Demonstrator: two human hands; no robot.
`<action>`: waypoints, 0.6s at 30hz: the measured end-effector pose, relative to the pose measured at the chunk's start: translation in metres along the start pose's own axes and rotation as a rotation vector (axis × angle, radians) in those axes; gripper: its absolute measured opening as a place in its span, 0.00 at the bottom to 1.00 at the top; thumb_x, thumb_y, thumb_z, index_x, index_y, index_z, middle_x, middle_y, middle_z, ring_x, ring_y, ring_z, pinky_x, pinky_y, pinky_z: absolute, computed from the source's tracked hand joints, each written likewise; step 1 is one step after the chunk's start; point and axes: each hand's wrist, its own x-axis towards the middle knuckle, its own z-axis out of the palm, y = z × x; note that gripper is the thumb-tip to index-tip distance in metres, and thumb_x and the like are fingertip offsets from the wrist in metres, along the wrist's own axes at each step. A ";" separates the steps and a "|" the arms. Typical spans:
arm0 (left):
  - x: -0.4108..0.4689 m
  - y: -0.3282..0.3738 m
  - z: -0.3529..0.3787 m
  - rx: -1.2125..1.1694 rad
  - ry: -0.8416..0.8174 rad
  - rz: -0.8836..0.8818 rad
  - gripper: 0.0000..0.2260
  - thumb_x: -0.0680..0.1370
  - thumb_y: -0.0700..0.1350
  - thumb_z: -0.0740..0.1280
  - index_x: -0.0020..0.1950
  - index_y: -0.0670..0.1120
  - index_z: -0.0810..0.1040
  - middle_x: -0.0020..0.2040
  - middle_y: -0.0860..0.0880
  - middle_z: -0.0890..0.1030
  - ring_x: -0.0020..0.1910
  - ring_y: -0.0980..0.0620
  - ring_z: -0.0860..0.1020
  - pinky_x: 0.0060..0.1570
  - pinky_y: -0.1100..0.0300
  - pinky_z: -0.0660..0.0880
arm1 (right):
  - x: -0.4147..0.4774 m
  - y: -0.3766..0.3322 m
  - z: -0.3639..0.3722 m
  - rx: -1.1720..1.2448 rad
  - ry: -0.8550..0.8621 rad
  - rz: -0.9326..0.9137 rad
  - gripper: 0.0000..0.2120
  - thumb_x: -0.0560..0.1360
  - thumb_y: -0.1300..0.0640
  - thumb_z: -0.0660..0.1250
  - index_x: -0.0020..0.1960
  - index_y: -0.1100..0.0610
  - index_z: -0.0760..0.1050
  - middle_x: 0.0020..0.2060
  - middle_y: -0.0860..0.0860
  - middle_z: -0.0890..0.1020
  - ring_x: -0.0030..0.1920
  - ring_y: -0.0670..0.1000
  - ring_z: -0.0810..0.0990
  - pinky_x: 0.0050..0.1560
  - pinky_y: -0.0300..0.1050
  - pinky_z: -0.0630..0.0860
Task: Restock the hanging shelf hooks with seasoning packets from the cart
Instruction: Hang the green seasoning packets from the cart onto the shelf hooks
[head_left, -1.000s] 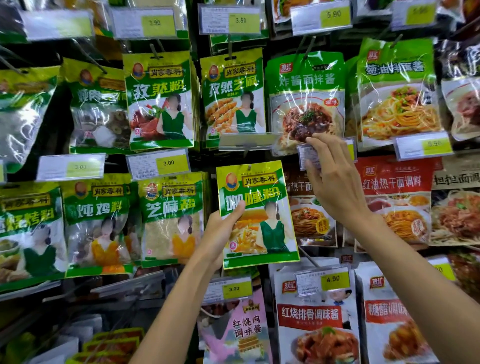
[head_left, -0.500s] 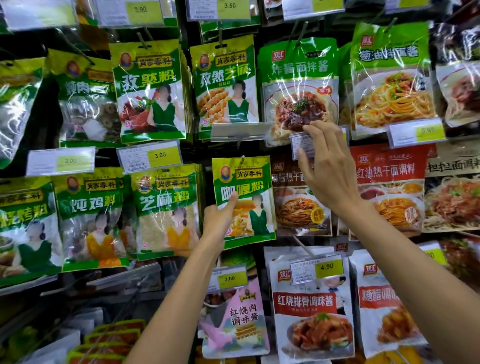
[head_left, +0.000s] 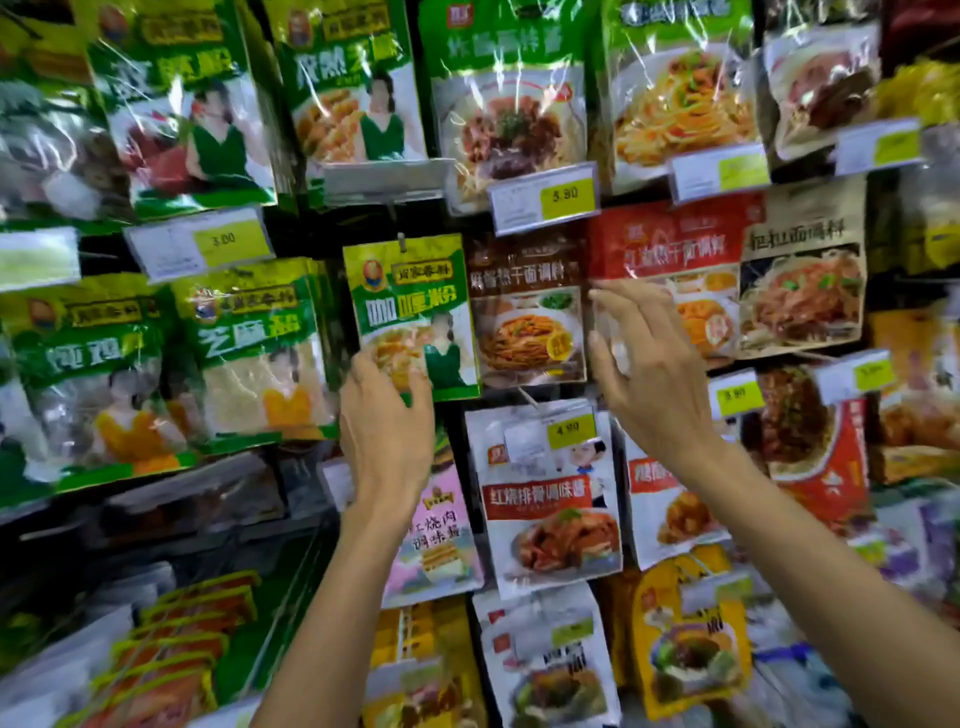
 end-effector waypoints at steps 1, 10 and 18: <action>-0.014 0.005 0.002 -0.041 -0.016 0.052 0.17 0.82 0.48 0.60 0.68 0.41 0.68 0.63 0.42 0.75 0.60 0.44 0.73 0.54 0.55 0.69 | -0.019 0.004 -0.010 0.012 -0.035 0.034 0.16 0.79 0.59 0.60 0.63 0.67 0.74 0.59 0.61 0.78 0.63 0.56 0.71 0.67 0.47 0.67; -0.210 0.052 0.104 -0.404 -0.708 0.247 0.11 0.82 0.46 0.60 0.48 0.45 0.80 0.36 0.53 0.77 0.33 0.60 0.73 0.35 0.63 0.68 | -0.228 0.038 -0.132 -0.046 -0.247 0.620 0.11 0.78 0.61 0.61 0.57 0.64 0.77 0.50 0.58 0.80 0.52 0.53 0.76 0.50 0.41 0.70; -0.381 0.039 0.231 -0.338 -1.289 0.243 0.12 0.81 0.41 0.61 0.42 0.39 0.79 0.37 0.38 0.81 0.38 0.44 0.78 0.39 0.53 0.69 | -0.393 0.052 -0.223 -0.297 -0.313 1.347 0.11 0.81 0.59 0.61 0.54 0.63 0.79 0.47 0.60 0.82 0.49 0.60 0.80 0.49 0.50 0.72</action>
